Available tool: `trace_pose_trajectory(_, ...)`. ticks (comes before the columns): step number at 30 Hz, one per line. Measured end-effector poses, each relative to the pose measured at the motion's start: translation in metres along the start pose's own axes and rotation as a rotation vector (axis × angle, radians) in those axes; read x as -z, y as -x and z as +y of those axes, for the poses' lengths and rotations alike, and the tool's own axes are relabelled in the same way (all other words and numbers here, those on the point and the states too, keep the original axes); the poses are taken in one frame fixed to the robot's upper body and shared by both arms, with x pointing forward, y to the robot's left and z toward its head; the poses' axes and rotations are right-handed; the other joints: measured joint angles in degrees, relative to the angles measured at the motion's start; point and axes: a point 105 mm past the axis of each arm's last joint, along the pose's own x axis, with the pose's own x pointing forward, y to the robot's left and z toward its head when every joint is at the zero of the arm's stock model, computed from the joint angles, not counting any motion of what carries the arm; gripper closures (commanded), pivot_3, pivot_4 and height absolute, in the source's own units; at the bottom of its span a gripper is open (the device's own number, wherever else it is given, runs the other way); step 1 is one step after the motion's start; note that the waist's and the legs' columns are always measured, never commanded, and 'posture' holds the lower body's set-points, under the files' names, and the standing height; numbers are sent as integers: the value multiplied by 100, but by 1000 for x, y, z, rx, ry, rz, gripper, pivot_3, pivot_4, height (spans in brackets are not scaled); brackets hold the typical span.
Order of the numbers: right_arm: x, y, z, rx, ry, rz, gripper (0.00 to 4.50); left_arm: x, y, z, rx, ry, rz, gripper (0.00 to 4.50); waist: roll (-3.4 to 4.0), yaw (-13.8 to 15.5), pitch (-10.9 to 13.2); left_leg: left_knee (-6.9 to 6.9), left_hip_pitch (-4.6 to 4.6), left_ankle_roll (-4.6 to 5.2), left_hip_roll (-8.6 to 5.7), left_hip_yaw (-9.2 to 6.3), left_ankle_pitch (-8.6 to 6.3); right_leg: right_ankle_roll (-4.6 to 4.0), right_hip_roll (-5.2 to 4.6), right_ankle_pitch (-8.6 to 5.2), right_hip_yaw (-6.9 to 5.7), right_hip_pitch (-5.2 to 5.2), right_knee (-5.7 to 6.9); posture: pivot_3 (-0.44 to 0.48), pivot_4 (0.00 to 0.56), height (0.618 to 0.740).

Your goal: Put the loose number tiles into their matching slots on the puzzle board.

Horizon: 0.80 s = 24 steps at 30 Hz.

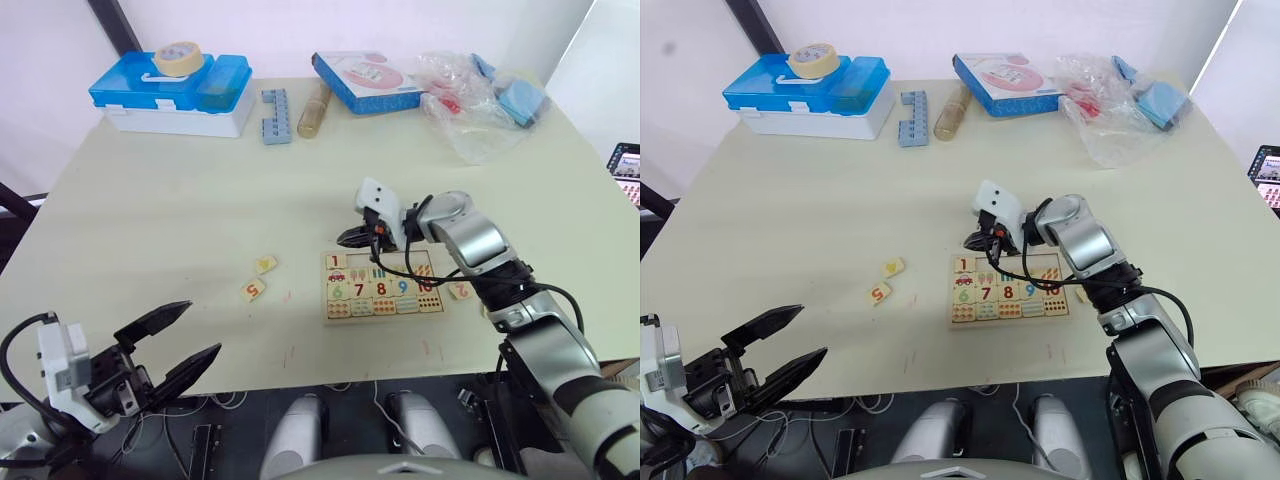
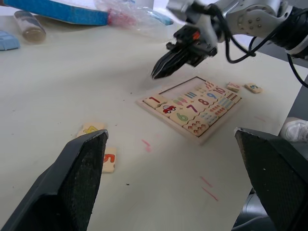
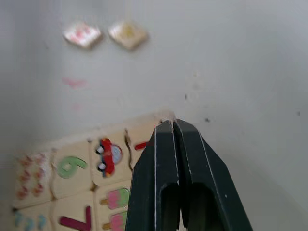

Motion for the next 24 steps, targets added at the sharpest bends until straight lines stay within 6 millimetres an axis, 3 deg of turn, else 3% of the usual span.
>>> trace_pose_trajectory(6,10,41,8,31,-36,-214,4472,4,1,3,-34,15,-1,0,2,-1,1,0,4,0,3,4,0,0,1,0,3,14,-3,0,150,740)
trace_pose_trajectory(10,24,84,17,71,-41,-266,4472,8,4,6,-63,31,1,0,1,17,1,1,6,1,4,5,0,0,1,0,2,19,-5,0,150,740)
trace_pose_trajectory(14,56,131,28,168,-117,-235,3210,15,9,10,-98,55,12,0,0,78,0,2,11,2,9,13,0,-1,5,-2,7,27,-10,0,150,740)
trace_pose_trajectory(17,71,160,41,237,-159,-228,1871,20,13,13,-120,68,14,0,2,122,0,5,13,3,12,12,0,-3,10,-3,7,31,-10,0,150,740)
trace_pose_trajectory(20,89,193,54,323,-197,-191,255,29,21,17,-163,103,21,0,0,153,-1,11,13,3,12,14,-1,-8,10,-6,6,36,-10,0,150,740)
trace_pose_trajectory(21,95,202,58,352,-205,-186,26,31,22,19,-173,106,23,0,-1,150,-2,14,14,3,12,14,0,-12,11,-8,6,38,-10,0,150,740)
trace_pose_trajectory(24,107,223,70,431,-237,-179,26,38,28,21,-199,116,36,0,0,145,-2,24,18,4,17,18,-1,-14,14,-11,10,45,-9,0,150,740)
